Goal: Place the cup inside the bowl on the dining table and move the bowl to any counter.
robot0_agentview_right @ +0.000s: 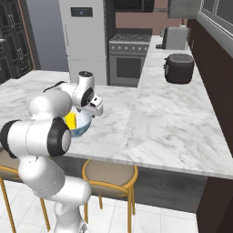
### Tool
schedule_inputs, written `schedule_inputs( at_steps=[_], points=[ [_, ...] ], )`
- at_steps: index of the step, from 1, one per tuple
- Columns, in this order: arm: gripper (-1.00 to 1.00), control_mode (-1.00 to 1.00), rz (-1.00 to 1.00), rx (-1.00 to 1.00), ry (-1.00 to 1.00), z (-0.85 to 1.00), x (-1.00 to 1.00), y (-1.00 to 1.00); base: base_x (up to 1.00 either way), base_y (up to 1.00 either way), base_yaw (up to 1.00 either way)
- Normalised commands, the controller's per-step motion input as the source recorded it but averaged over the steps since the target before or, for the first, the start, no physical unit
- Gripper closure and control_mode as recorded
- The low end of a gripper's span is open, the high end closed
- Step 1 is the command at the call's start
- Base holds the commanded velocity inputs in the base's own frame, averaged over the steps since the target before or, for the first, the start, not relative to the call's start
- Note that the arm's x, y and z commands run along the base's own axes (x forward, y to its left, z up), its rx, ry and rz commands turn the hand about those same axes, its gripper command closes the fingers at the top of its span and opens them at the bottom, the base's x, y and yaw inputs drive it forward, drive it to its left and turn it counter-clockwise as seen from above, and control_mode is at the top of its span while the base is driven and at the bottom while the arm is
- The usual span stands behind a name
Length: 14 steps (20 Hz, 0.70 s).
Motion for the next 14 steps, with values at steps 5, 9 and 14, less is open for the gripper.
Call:
schedule_inputs(
  at_steps=[5, 9, 14],
  points=[
    [-1.00, -1.00, 0.00, 0.16, 0.00, 0.00, 0.00, -0.37, 0.00, 0.00, 0.00],
    [-1.00, -1.00, 0.07, 0.11, 0.01, 0.00, 0.00, -0.27, 0.00, 0.00, 0.00],
    [-1.00, -1.00, 0.14, 0.05, 0.04, 0.00, 0.00, -0.08, 0.00, 0.00, 0.00]
  ],
)
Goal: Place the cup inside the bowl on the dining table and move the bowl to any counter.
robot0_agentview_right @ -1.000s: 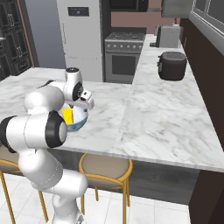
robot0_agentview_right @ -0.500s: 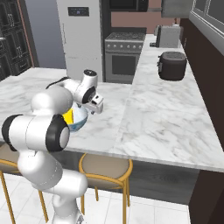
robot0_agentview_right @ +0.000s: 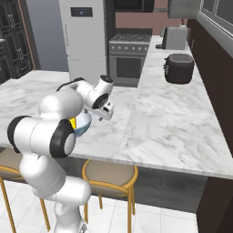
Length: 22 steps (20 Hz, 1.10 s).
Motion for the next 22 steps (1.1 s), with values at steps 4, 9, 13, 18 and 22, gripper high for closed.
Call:
schedule_inputs(
  at_steps=[4, 9, 13, 18, 22],
  points=[
    [-1.00, -1.00, 0.17, 0.04, 0.02, 0.00, 0.00, 0.00, 0.00, 0.00, 0.00],
    [-1.00, -1.00, 0.09, 0.00, 0.00, 0.00, 0.00, 0.08, 0.00, 0.00, 0.00],
    [-1.00, -1.00, 0.00, 0.00, 0.00, 0.00, 0.07, 0.19, 0.00, 0.00, 0.00],
    [-1.00, -1.00, 0.00, 0.00, 0.00, -0.01, 0.18, 0.17, 0.00, 0.00, 0.00],
    [-1.00, -1.00, 0.00, 0.00, 0.00, -0.07, 0.20, 0.09, 0.00, 0.00, 0.00]
  ],
)
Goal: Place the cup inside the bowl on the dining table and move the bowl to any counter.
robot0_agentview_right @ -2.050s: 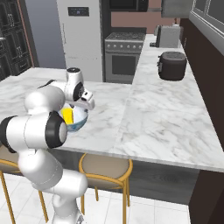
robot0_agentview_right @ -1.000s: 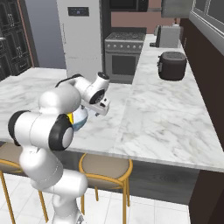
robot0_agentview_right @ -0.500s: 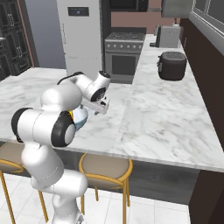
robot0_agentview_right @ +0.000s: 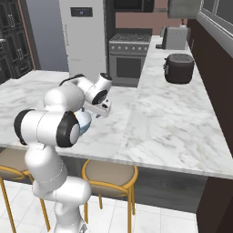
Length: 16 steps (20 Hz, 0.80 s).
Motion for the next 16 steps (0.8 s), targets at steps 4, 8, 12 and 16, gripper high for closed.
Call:
schedule_inputs(
  at_steps=[4, 8, 12, 16],
  points=[
    [-1.00, -1.00, 0.00, 0.00, 0.00, -0.16, 0.10, 0.05, 0.00, 0.00, 0.00],
    [-1.00, -1.00, 0.00, 0.00, 0.00, -0.22, 0.02, 0.00, 0.00, 0.00, 0.00],
    [-1.00, -1.00, 0.00, 0.00, 0.00, -0.22, 0.00, 0.03, 0.00, 0.00, 0.00],
    [-1.00, -1.00, 0.00, 0.00, 0.00, -0.18, 0.00, 0.11, 0.00, 0.00, 0.00]
  ],
)
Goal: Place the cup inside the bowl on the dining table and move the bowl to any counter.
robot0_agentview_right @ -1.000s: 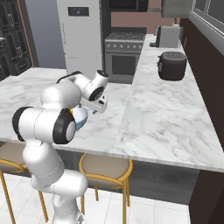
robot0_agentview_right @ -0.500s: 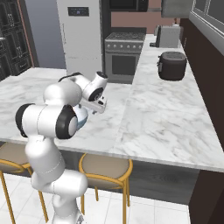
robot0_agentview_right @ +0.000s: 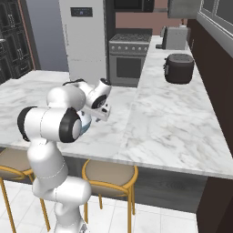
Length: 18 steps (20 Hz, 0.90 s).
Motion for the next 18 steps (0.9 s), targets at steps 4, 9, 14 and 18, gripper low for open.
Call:
schedule_inputs(
  at_steps=[4, 9, 14, 18],
  points=[
    [-1.00, -1.00, 0.00, 0.00, 0.00, -0.14, 0.00, 0.11, 0.00, 0.00, 0.00],
    [-1.00, -1.00, 0.00, 0.00, 0.00, -0.12, 0.00, 0.06, 0.00, 0.00, 0.00],
    [-1.00, -1.00, 0.00, 0.00, 0.00, -0.10, 0.00, 0.04, 0.00, 0.00, 0.00],
    [-1.00, -1.00, 0.00, 0.00, 0.00, -0.12, 0.00, 0.01, 0.00, 0.00, 0.00]
  ],
)
